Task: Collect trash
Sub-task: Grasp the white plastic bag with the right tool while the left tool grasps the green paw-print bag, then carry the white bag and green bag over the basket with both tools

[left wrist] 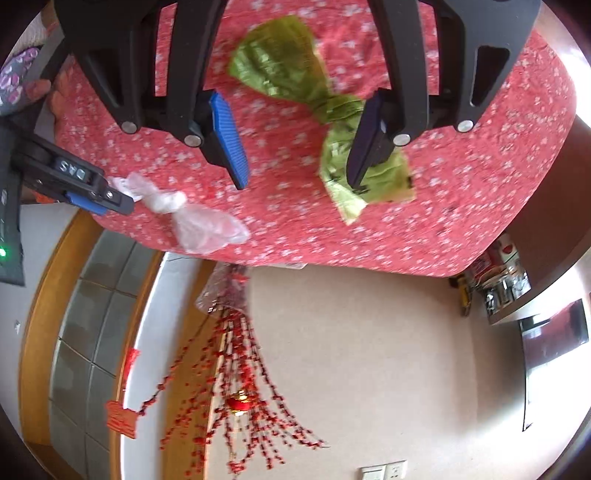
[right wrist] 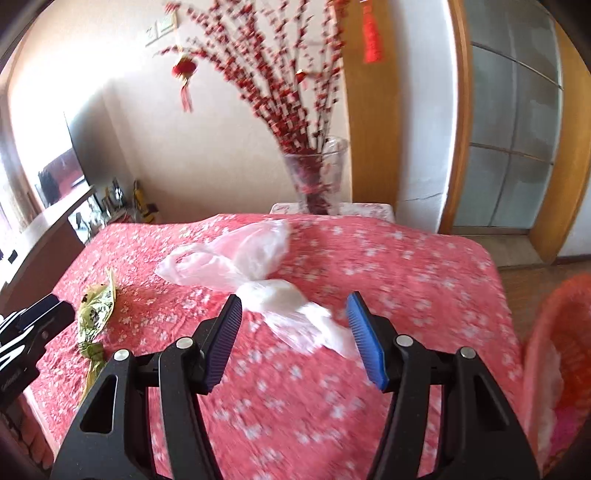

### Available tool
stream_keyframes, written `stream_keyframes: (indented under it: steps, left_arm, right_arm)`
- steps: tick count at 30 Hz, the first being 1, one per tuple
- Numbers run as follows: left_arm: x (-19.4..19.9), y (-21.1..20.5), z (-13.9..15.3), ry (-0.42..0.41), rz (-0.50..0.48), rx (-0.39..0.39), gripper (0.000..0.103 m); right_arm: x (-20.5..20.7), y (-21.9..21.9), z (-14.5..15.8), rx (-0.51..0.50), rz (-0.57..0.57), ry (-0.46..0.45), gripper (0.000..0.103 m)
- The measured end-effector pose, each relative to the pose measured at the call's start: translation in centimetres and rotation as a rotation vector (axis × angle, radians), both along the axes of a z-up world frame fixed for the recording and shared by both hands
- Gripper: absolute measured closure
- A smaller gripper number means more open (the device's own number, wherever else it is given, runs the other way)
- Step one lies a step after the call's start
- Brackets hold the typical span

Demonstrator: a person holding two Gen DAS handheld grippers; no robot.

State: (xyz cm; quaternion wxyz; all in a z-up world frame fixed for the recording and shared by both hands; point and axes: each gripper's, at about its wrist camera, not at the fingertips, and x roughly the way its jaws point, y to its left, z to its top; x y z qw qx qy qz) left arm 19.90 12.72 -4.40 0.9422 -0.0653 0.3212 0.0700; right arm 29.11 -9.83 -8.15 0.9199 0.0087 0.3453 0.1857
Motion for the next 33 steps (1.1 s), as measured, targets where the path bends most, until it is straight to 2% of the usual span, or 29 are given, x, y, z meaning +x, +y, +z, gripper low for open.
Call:
stream_keyframes:
  steps: [5, 10, 11, 13, 14, 26, 28, 29, 30, 33]
  left_arm:
    - [-1.0, 2.3, -1.1, 0.027, 0.031, -0.013, 0.047]
    - [-1.7, 3.2, -2.2, 0.057, 0.042, -0.027, 0.047]
    - [-1.7, 3.3, -2.3, 0.062, 0.042, -0.029, 0.047]
    - [-1.6, 3.4, -2.8, 0.073, 0.038, -0.037, 0.047]
    - [-1.5, 3.5, -2.9, 0.08, 0.034, -0.045, 0.047]
    - [0.4, 2.6, -5.3, 0.218, 0.045, -0.078, 0.047]
    - [0.9, 2.1, -5.3, 0.224, 0.051, -0.051, 0.052]
    - [1.0, 2.0, -5.2, 0.225, 0.052, -0.047, 0.064]
    - [1.3, 2.0, -5.2, 0.227, 0.047, -0.057, 0.072]
    - [2.1, 1.7, -5.2, 0.223, 0.018, -0.102, 0.081]
  right_arm:
    - [2.0, 3.1, -1.1, -0.077, 0.037, 0.027, 0.043]
    - [3.0, 4.0, -2.8, -0.117, 0.044, 0.093, 0.046]
    - [3.1, 3.9, -3.0, -0.116, 0.045, 0.105, 0.054]
    - [3.1, 3.9, -3.3, -0.113, 0.044, 0.124, 0.062]
    - [3.0, 3.6, -3.2, -0.104, 0.038, 0.124, 0.081]
    - [0.3, 0.4, -2.6, -0.051, 0.014, 0.113, 0.083]
    - [-0.1, 0.1, -2.3, -0.042, 0.013, 0.108, 0.083]
    - [-0.4, -0.2, -2.1, -0.037, 0.012, 0.103, 0.083]
    - [-0.6, -0.6, -1.8, -0.031, 0.01, 0.097, 0.083]
    - [-1.1, -2.0, -0.9, -0.018, 0.001, 0.083, 0.083]
